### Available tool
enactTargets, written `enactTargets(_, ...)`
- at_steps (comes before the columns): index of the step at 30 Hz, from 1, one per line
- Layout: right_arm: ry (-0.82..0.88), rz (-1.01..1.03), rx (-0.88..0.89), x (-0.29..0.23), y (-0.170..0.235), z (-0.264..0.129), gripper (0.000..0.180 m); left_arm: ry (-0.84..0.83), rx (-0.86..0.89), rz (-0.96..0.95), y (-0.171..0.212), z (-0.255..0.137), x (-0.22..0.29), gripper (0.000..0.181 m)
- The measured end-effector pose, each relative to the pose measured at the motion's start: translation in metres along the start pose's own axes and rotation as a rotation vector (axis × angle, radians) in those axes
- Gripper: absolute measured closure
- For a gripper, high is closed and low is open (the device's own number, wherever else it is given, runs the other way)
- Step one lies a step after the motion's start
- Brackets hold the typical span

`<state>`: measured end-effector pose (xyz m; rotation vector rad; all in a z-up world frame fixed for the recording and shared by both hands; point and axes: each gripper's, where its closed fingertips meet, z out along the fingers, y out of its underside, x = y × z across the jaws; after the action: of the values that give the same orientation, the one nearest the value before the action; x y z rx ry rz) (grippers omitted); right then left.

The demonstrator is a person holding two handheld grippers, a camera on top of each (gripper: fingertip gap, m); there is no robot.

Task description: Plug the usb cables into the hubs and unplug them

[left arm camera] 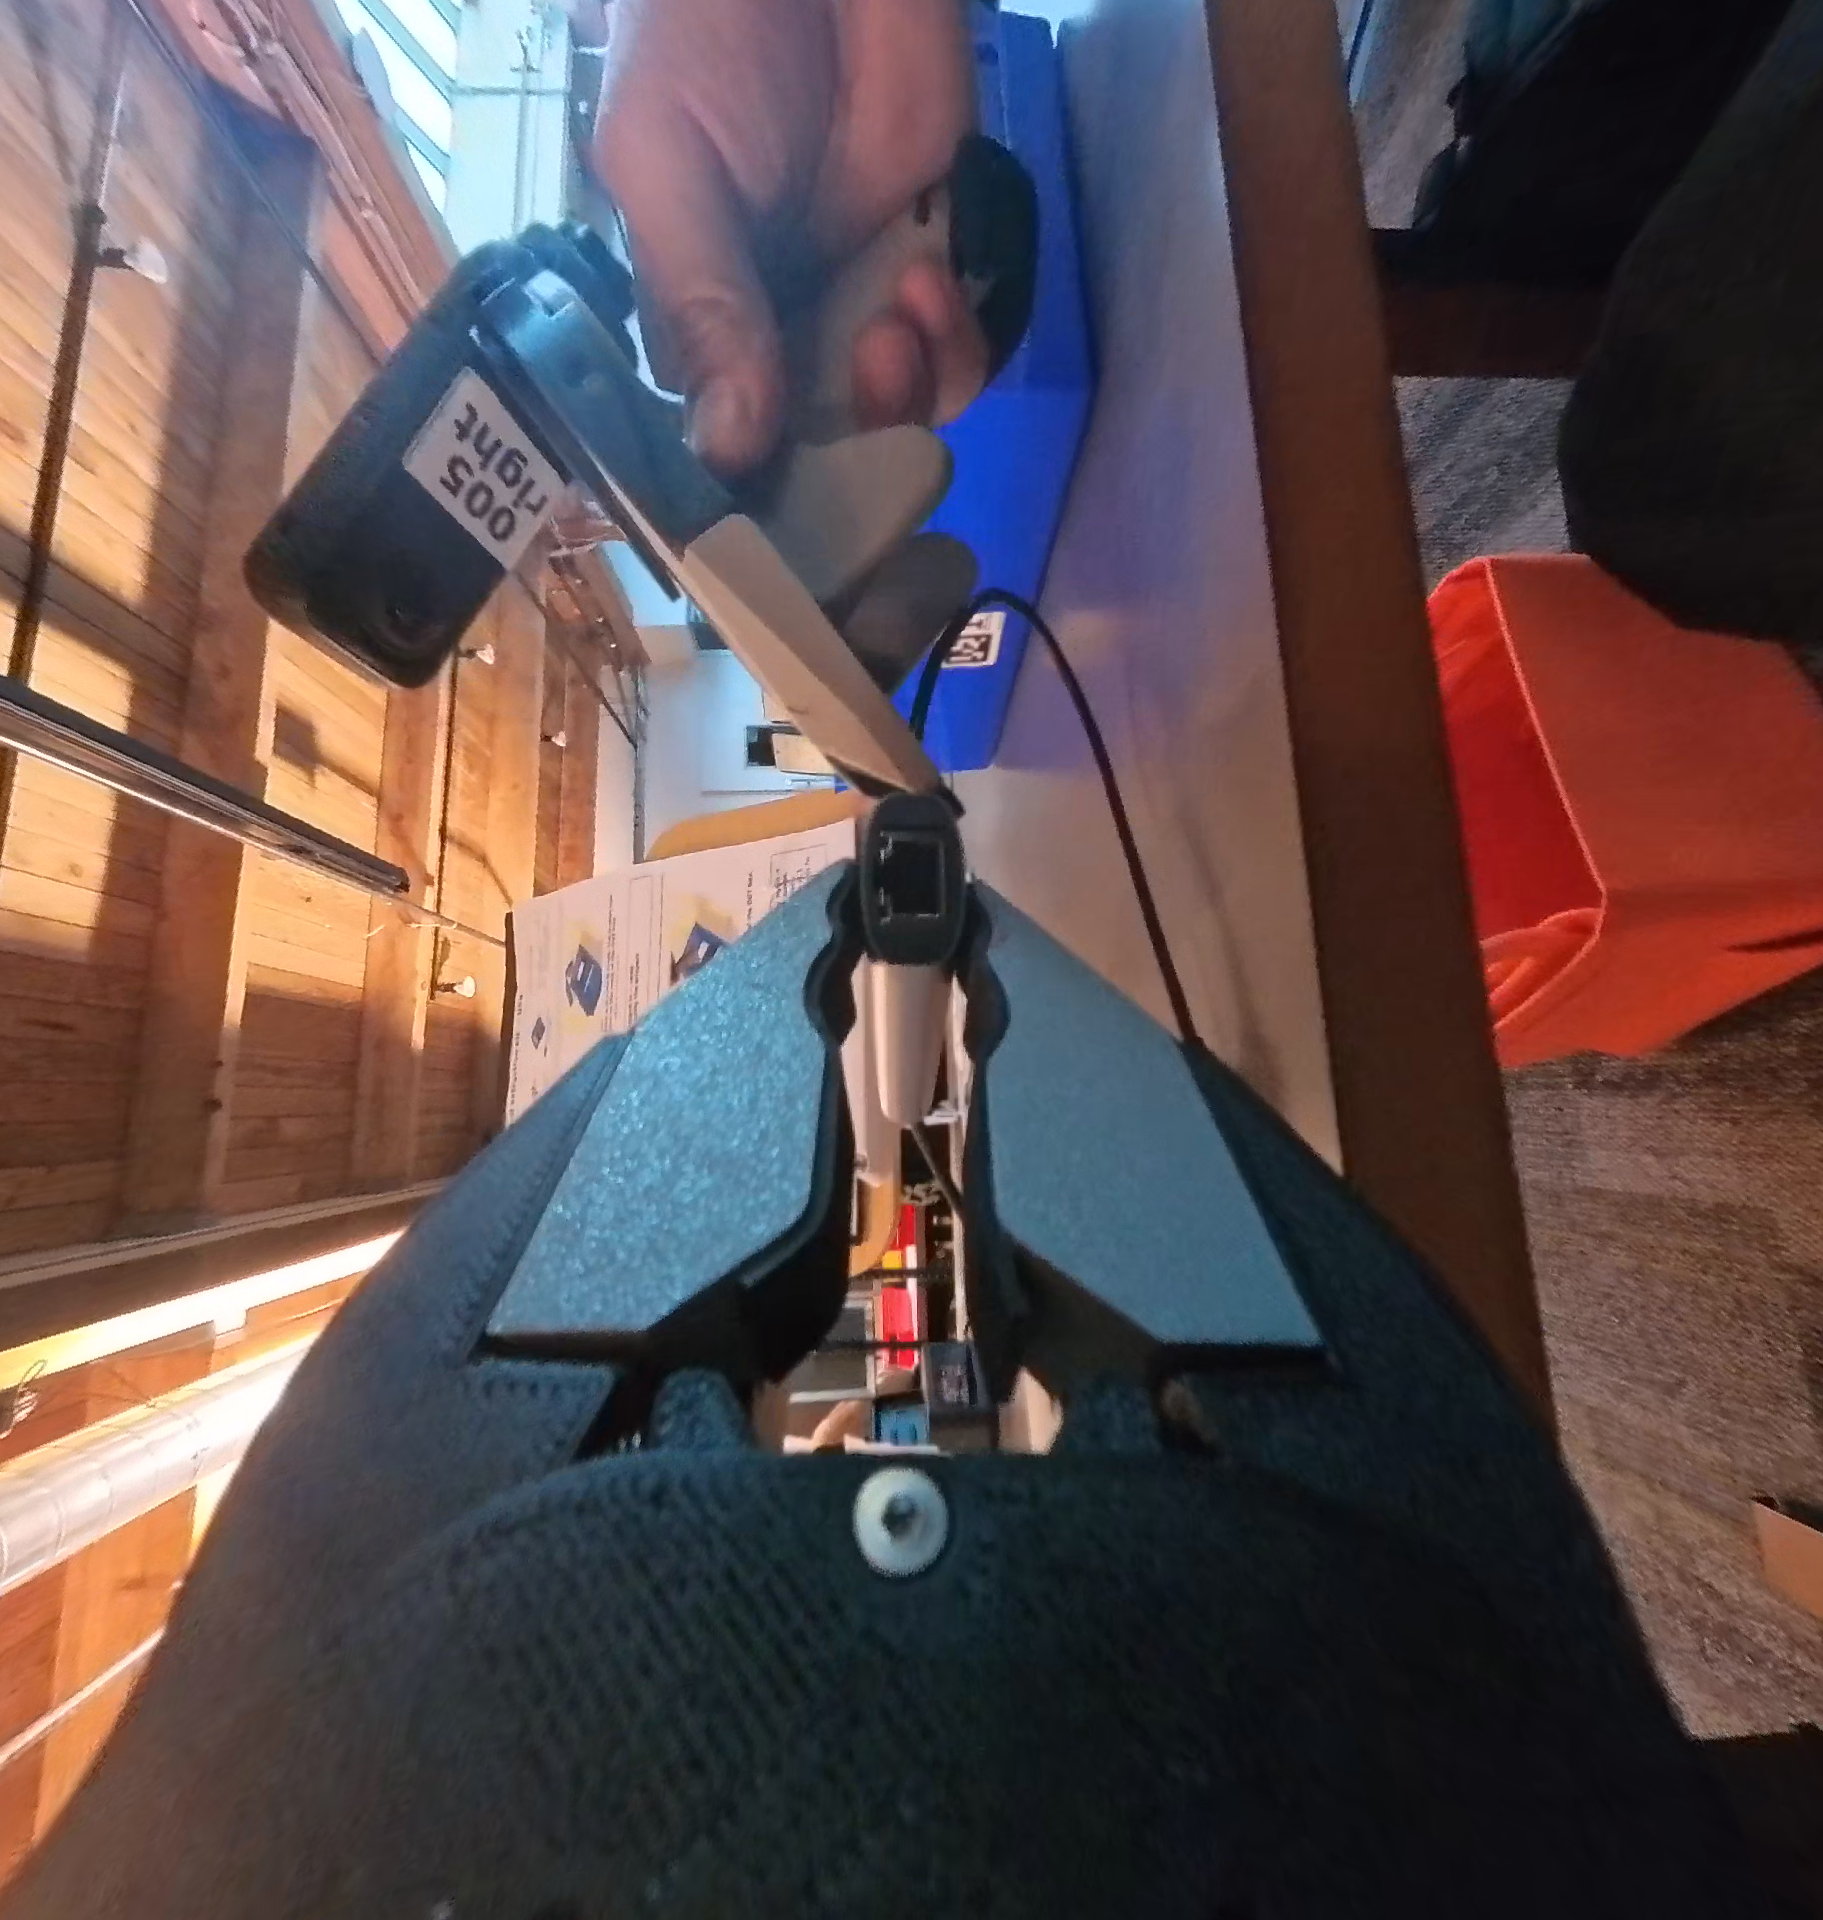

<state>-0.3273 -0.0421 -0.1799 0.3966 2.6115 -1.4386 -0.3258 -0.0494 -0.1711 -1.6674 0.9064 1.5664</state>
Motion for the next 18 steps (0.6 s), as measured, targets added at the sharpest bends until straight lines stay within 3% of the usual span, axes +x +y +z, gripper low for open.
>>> enactTargets(9,0.171,-0.080,-0.078,0.001,-0.006,-0.002,0.172,-0.025,-0.009,-0.007,0.004,0.000,-0.003,0.166)
enactTargets(18,-0.060,-0.178,0.057,-0.013,0.002,-0.009,0.170,0.008,0.046,0.026,-0.022,-0.001,-0.006,0.166)
